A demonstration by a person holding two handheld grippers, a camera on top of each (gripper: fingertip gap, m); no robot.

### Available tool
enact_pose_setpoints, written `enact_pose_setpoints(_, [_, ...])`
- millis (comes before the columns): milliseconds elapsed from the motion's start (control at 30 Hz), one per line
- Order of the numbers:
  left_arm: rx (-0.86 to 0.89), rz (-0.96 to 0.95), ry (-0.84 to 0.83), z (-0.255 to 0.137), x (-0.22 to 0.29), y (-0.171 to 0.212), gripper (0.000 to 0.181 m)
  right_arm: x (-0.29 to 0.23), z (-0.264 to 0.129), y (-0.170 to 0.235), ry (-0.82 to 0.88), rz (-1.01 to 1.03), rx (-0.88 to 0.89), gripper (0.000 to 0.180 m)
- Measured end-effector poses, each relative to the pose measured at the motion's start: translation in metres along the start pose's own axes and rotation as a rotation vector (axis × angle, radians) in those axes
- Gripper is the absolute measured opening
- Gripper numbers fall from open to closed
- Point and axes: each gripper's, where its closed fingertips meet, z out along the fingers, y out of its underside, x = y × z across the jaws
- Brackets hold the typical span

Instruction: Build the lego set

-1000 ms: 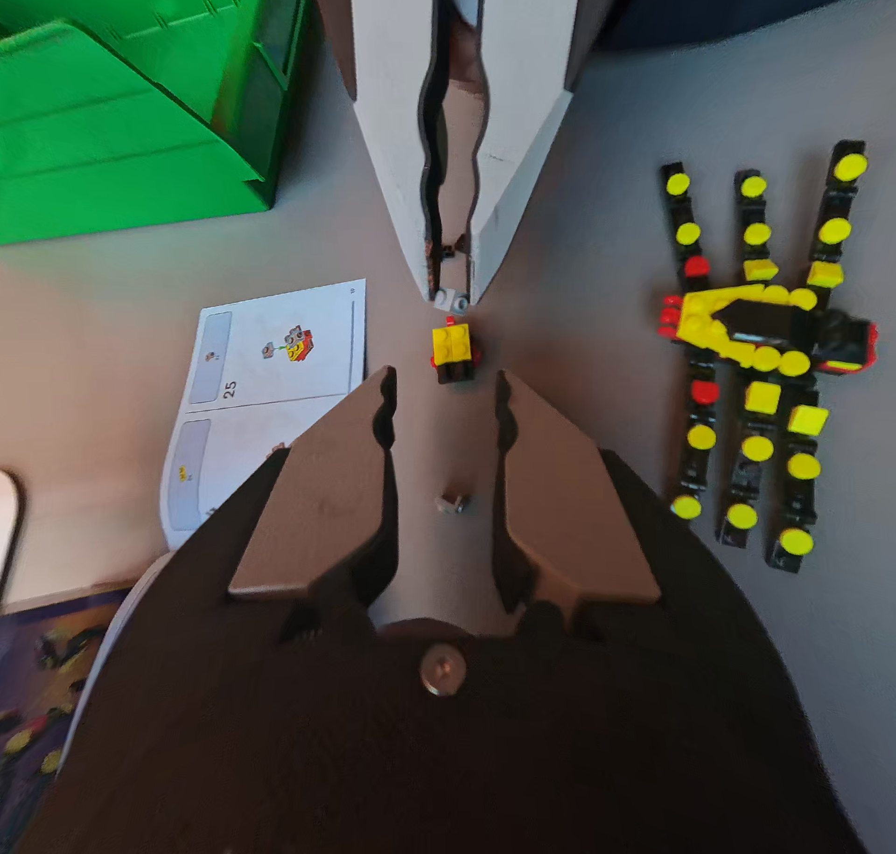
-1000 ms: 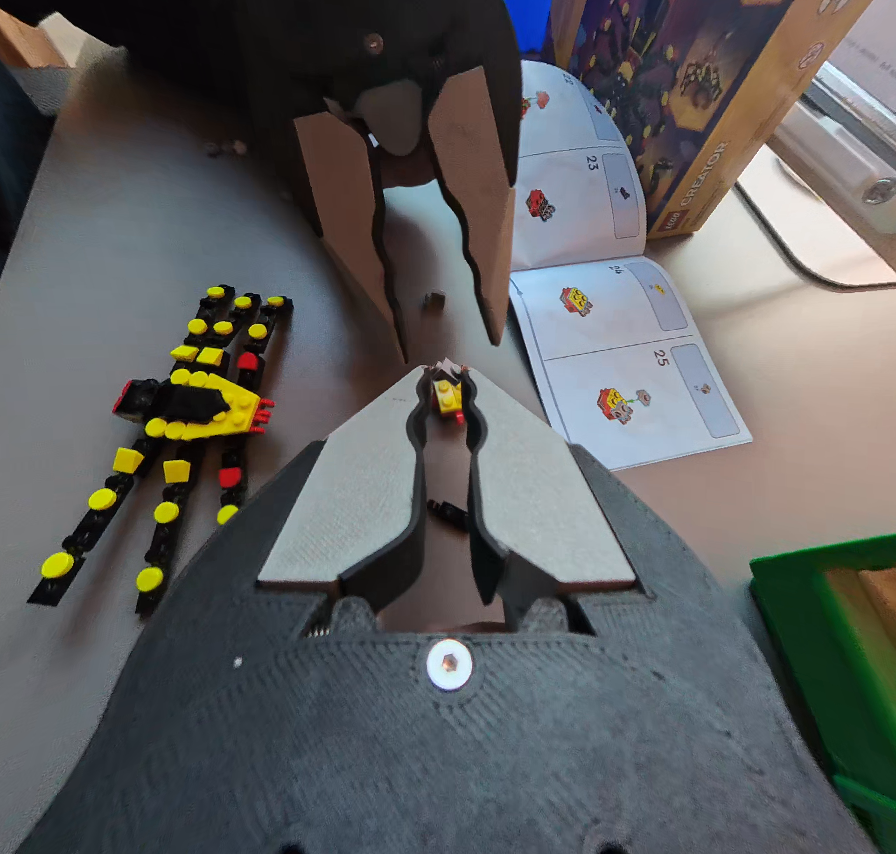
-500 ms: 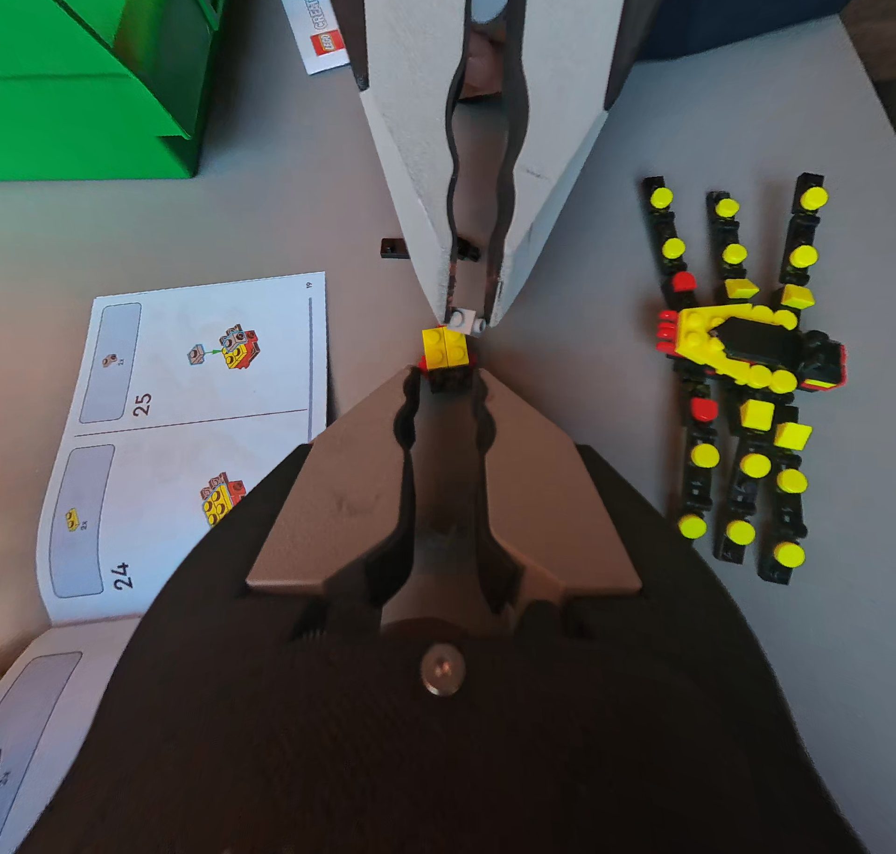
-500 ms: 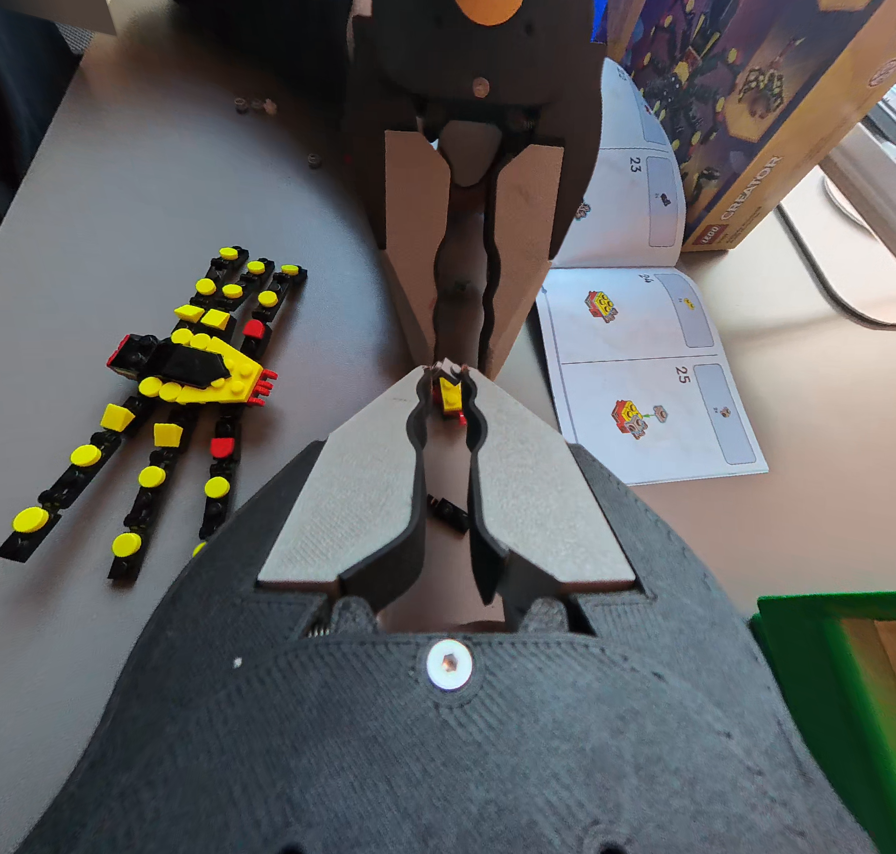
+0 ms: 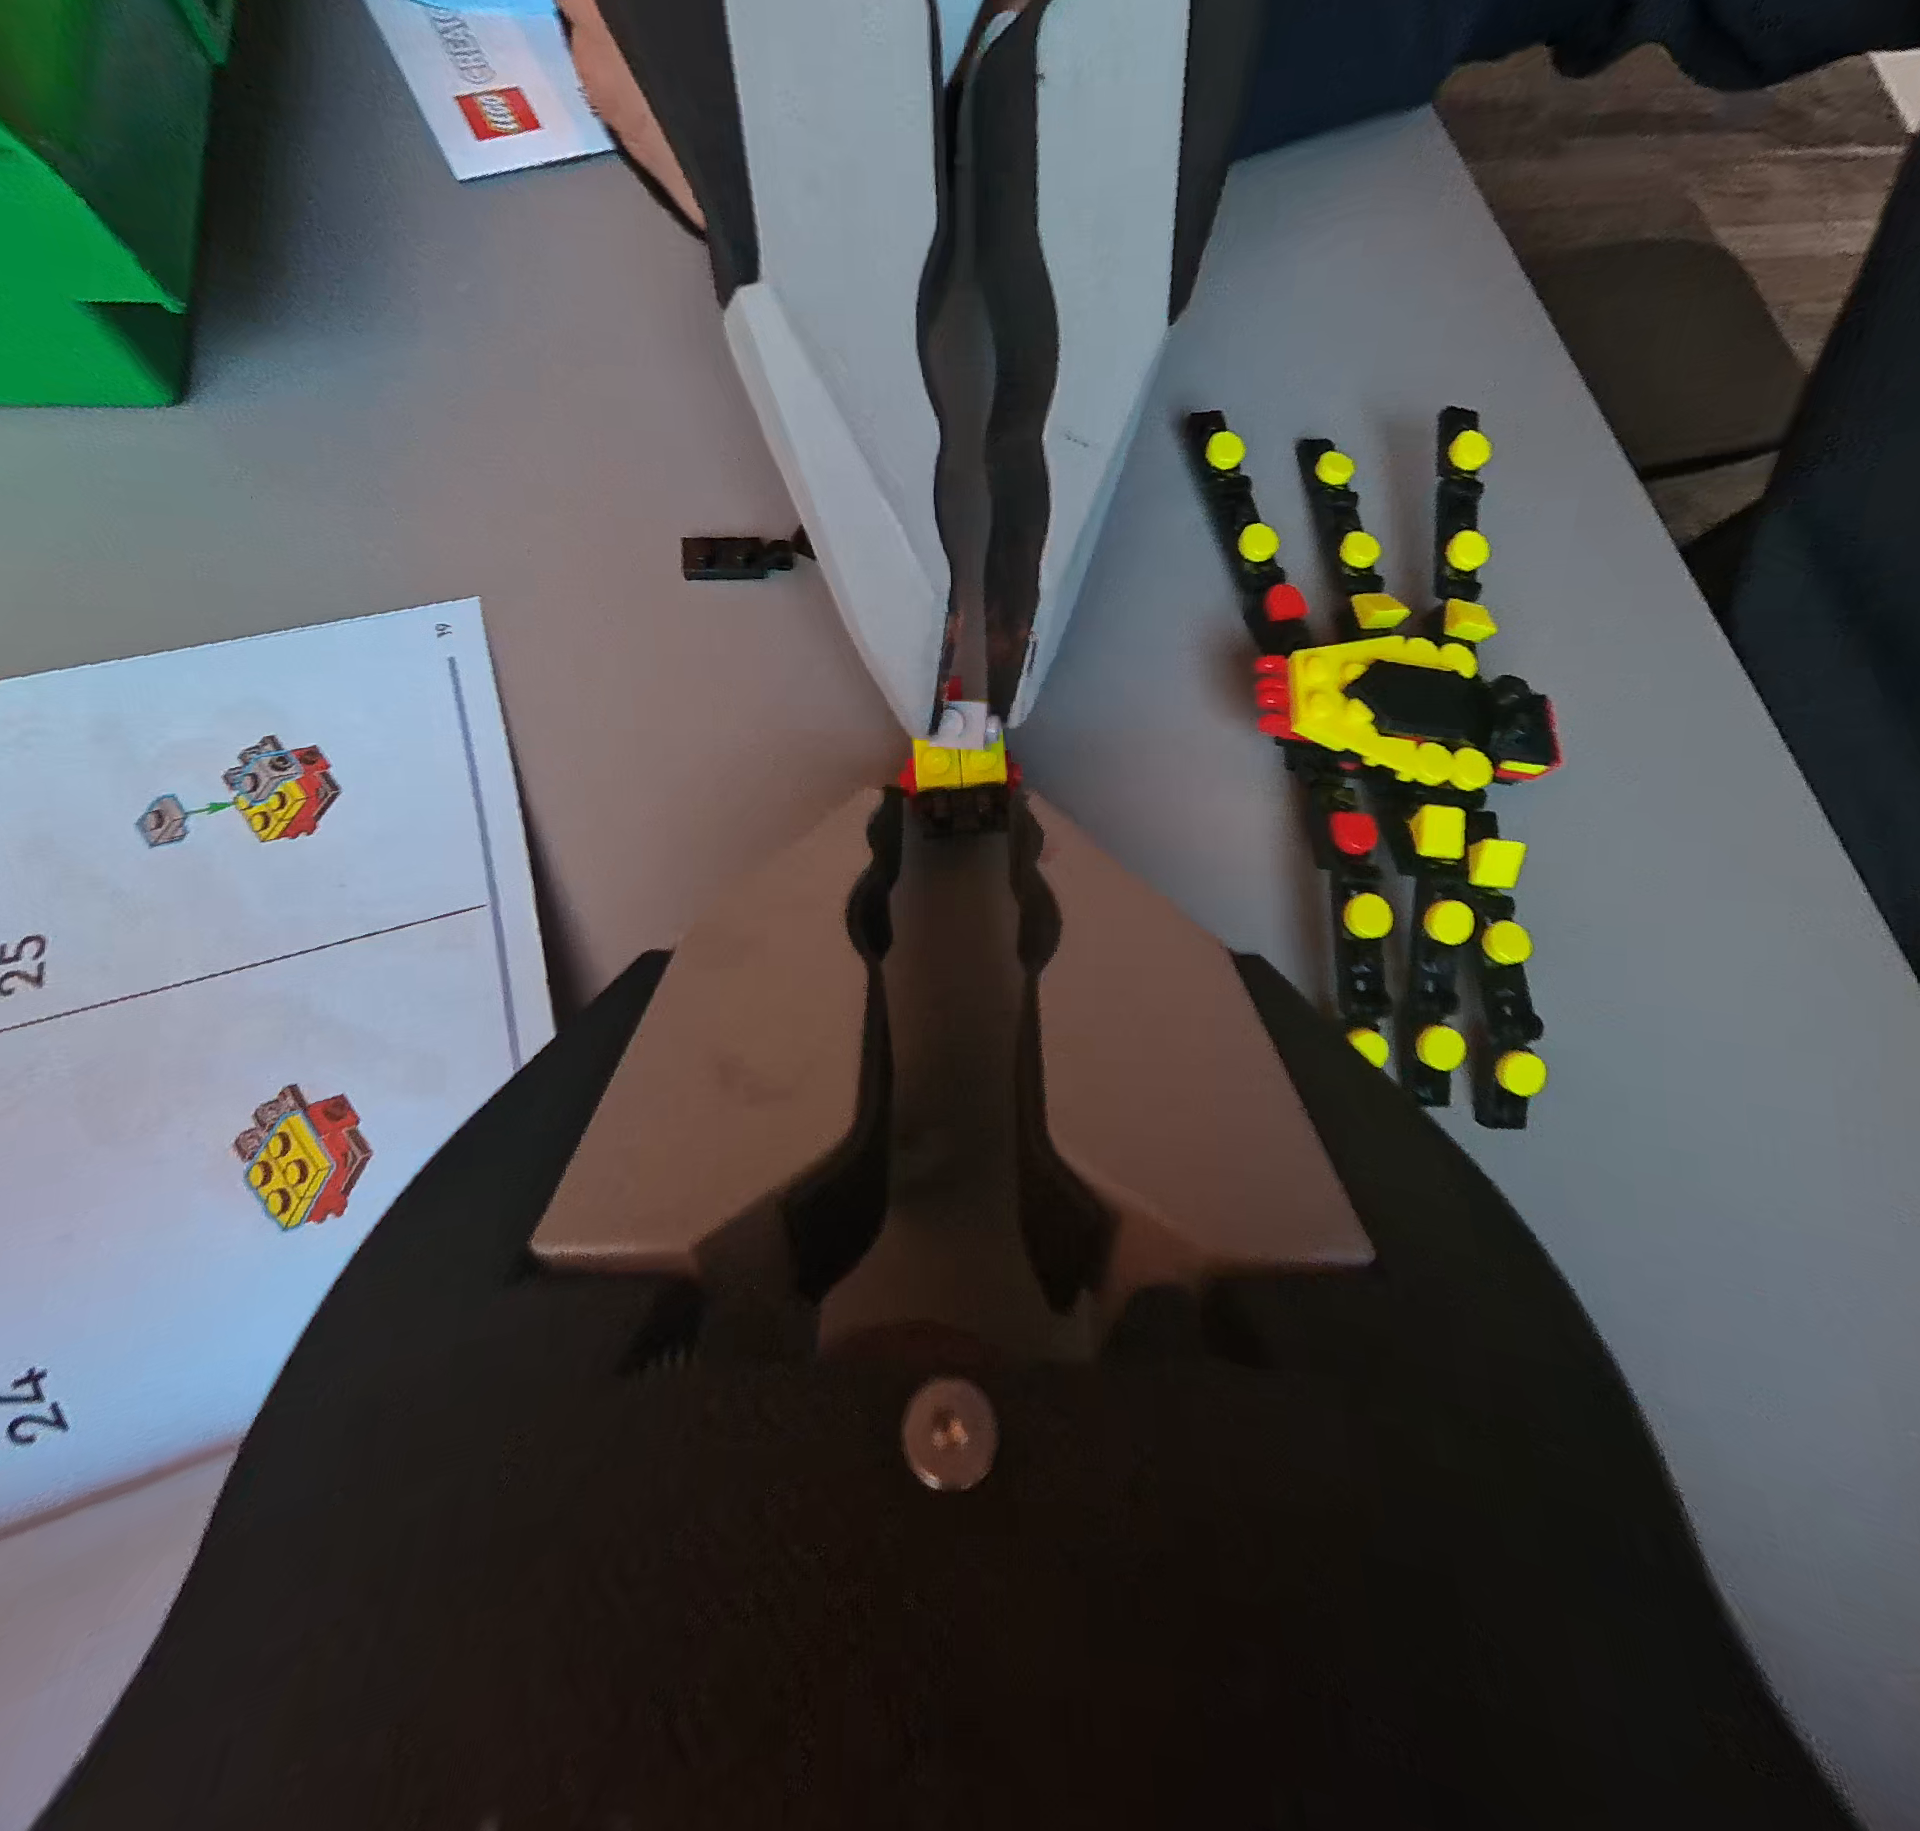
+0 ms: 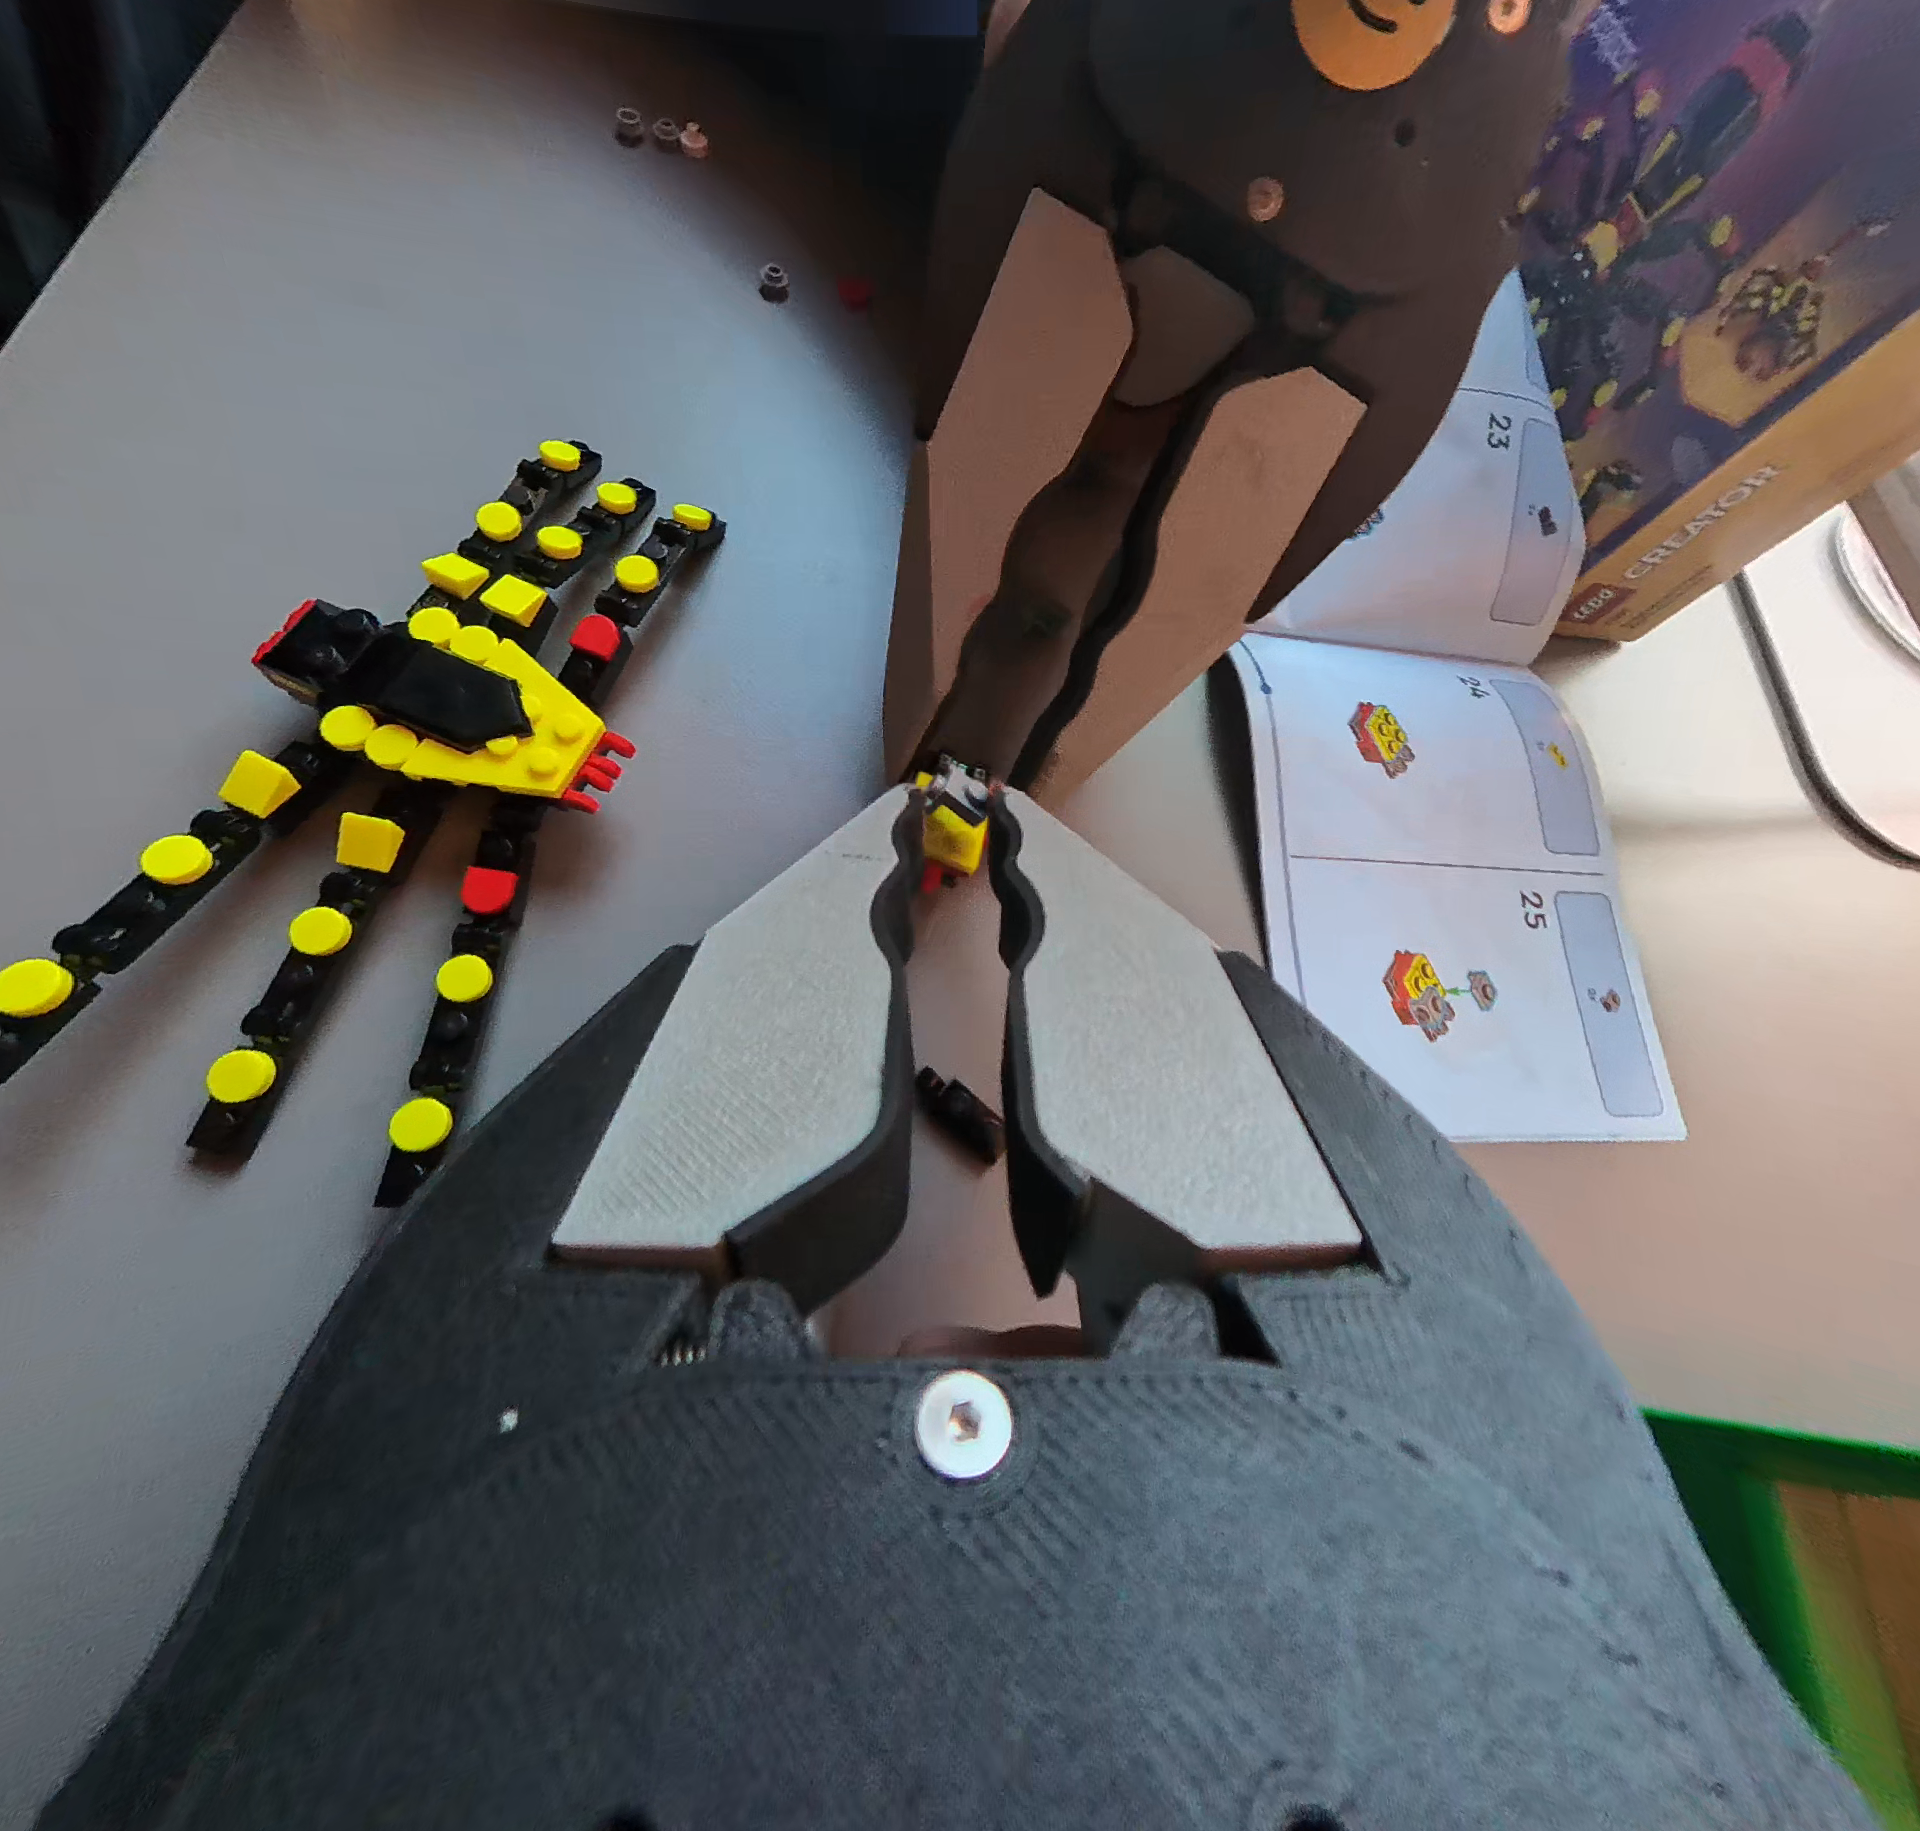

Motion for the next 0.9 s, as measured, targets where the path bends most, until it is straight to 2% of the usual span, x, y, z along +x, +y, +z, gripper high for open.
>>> enact_pose_setpoints(33, [-0.007,0.004,0.013,0.0004,0.0015,0.0009,0.017,-0.0024,0.0011,-0.0005,-0.010,-0.013,-0.001,0.009])
enact_pose_setpoints(900, [-0.022,-0.027,0.030,0.0002,-0.0002,0.0048,0.013,-0.0075,0.0102,0.0025,0.047,-0.068,-0.067,0.013])
